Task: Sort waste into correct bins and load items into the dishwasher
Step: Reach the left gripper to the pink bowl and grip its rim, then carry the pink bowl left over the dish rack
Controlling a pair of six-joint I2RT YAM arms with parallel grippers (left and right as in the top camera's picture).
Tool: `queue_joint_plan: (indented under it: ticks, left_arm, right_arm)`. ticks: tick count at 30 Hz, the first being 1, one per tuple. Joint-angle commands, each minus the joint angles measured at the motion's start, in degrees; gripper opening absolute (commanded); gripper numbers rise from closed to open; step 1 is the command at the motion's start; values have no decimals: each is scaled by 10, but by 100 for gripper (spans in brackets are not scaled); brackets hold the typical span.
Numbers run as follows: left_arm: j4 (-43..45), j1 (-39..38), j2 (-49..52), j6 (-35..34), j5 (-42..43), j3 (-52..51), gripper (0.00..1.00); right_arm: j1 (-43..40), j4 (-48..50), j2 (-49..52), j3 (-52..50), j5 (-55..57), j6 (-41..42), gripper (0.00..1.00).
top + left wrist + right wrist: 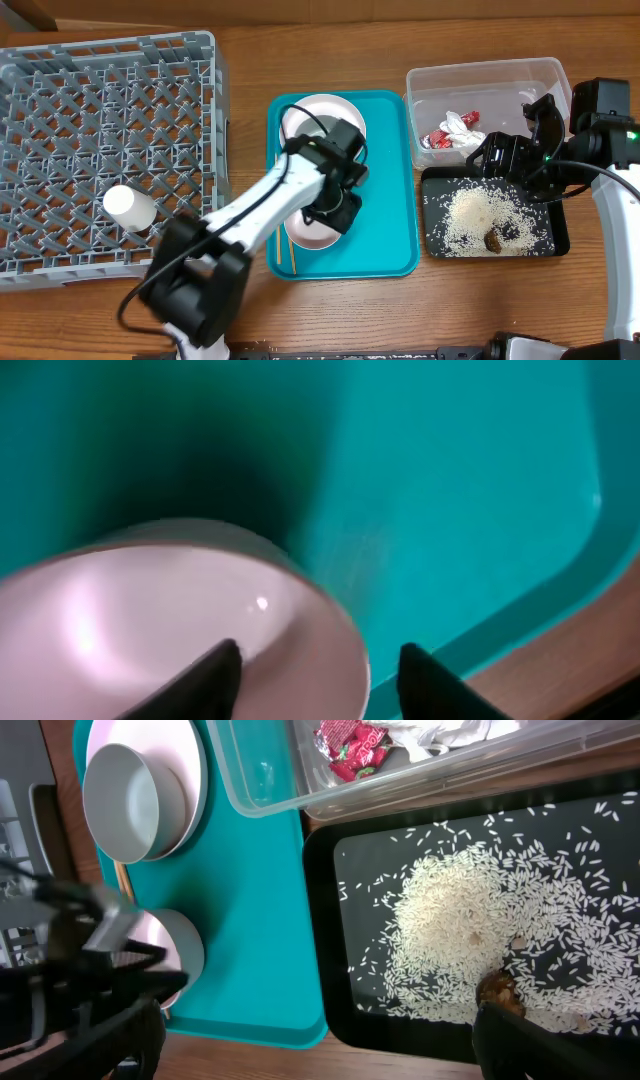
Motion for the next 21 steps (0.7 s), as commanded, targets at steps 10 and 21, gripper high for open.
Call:
queue_joint_plan:
  ticks: [10, 21]
  left_arm:
    - [-68, -3, 13, -4, 13, 73, 4]
    - [-177, 85, -88, 3, -22, 234, 4]
  right_arm:
    - [2, 0, -5, 6, -5, 0, 100]
    - [2, -1, -5, 6, -5, 0, 100]
